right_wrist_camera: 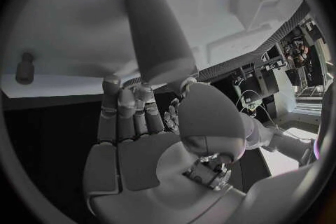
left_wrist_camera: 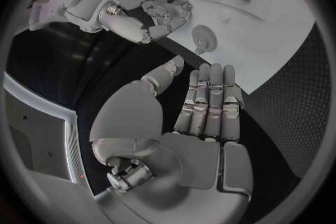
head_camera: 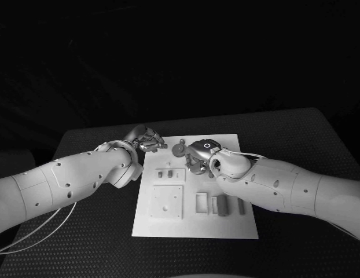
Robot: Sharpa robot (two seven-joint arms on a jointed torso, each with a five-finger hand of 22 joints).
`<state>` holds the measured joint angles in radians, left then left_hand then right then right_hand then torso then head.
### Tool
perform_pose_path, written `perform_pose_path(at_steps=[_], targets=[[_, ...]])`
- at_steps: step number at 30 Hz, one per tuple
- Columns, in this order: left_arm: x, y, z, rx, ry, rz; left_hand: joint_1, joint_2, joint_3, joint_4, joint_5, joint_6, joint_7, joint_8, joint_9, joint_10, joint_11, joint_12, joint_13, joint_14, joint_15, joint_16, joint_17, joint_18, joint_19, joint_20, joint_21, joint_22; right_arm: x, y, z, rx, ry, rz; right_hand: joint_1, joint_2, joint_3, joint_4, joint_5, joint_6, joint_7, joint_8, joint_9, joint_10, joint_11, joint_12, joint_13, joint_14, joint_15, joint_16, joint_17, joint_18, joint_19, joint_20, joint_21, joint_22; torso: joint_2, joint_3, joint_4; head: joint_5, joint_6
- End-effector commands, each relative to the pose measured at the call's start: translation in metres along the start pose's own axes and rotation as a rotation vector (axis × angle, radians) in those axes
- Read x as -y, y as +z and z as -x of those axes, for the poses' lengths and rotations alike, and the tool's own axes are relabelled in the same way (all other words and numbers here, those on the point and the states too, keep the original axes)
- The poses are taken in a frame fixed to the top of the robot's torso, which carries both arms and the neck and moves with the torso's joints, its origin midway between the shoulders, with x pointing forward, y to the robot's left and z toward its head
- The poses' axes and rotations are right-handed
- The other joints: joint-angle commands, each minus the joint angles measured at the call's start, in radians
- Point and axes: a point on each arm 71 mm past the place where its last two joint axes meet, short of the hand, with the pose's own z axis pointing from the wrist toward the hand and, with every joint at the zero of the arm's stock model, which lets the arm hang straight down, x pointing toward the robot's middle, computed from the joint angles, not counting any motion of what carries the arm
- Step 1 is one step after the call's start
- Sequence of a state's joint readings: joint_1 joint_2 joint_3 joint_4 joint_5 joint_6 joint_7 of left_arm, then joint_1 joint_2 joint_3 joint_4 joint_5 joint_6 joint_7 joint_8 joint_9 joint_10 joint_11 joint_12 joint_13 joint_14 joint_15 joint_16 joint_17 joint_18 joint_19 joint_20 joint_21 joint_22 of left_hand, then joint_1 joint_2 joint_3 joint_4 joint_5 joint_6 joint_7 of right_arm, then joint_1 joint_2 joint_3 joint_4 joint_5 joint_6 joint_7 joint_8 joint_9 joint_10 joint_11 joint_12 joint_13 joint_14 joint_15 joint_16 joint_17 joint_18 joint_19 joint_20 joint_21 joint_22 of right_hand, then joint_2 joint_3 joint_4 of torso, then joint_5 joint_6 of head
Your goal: Assemble the parts on the task board
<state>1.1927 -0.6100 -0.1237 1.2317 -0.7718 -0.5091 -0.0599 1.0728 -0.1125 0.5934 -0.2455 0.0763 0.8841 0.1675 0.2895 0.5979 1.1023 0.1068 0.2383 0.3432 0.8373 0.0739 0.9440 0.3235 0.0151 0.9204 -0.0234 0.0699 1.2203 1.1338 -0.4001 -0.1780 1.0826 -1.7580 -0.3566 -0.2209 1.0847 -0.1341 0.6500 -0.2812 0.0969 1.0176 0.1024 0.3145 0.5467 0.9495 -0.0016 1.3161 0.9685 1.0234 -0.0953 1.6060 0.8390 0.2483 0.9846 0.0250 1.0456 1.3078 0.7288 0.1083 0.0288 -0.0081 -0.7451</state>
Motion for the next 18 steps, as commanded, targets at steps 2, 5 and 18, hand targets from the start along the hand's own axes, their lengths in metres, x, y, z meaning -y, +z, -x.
perform_pose_path(at_steps=[2, 5, 18], targets=[[0.000, 0.000, -0.001, -0.038, -0.048, 0.007, -0.014, -0.001, -0.005, 0.006, -0.004, -0.006, 0.000, 0.005, -0.002, 0.009, 0.001, -0.003, -0.001, 0.009, 0.000, -0.003, 0.002, 0.000, 0.005, -0.002, 0.000, -0.001, 0.000, -0.002, 0.001, 0.002, 0.007, -0.006, -0.010, -0.004, 0.001, 0.006, -0.002, 0.007, 0.002, 0.006, 0.001, 0.005, -0.001, 0.001, -0.002, 0.005, -0.002, 0.004, -0.001, 0.014, 0.008, -0.004, 0.003, 0.012, 0.000, 0.0003, 0.0001, 0.001, 0.001], [-0.002, -0.001, -0.001, -0.051, -0.055, 0.013, -0.018, 0.000, -0.008, 0.009, -0.004, -0.005, 0.000, 0.007, -0.002, 0.010, 0.000, -0.002, -0.001, 0.011, -0.001, -0.003, 0.003, 0.000, 0.007, -0.002, 0.000, -0.002, 0.000, -0.002, 0.006, 0.014, 0.009, -0.005, -0.010, -0.006, 0.002, 0.007, -0.002, 0.008, 0.001, 0.006, 0.001, 0.006, -0.001, 0.001, -0.002, 0.006, -0.002, 0.004, -0.001, 0.014, 0.009, -0.004, 0.003, 0.011, 0.000, 0.0006, -0.0012, 0.001, 0.003], [-0.012, -0.003, -0.009, -0.233, -0.265, 0.107, -0.075, 0.012, -0.036, 0.044, -0.008, -0.012, 0.001, 0.005, -0.014, 0.018, -0.004, 0.000, 0.000, 0.017, -0.005, -0.004, 0.009, 0.000, 0.013, -0.007, -0.002, -0.007, 0.003, -0.008, 0.035, 0.096, 0.046, 0.001, -0.011, -0.011, 0.004, 0.009, -0.002, 0.009, 0.001, 0.006, 0.001, 0.008, -0.002, 0.000, -0.003, 0.008, -0.004, 0.003, -0.002, 0.014, 0.011, -0.006, 0.003, 0.011, 0.000, 0.0008, -0.0011, -0.003, 0.014]])
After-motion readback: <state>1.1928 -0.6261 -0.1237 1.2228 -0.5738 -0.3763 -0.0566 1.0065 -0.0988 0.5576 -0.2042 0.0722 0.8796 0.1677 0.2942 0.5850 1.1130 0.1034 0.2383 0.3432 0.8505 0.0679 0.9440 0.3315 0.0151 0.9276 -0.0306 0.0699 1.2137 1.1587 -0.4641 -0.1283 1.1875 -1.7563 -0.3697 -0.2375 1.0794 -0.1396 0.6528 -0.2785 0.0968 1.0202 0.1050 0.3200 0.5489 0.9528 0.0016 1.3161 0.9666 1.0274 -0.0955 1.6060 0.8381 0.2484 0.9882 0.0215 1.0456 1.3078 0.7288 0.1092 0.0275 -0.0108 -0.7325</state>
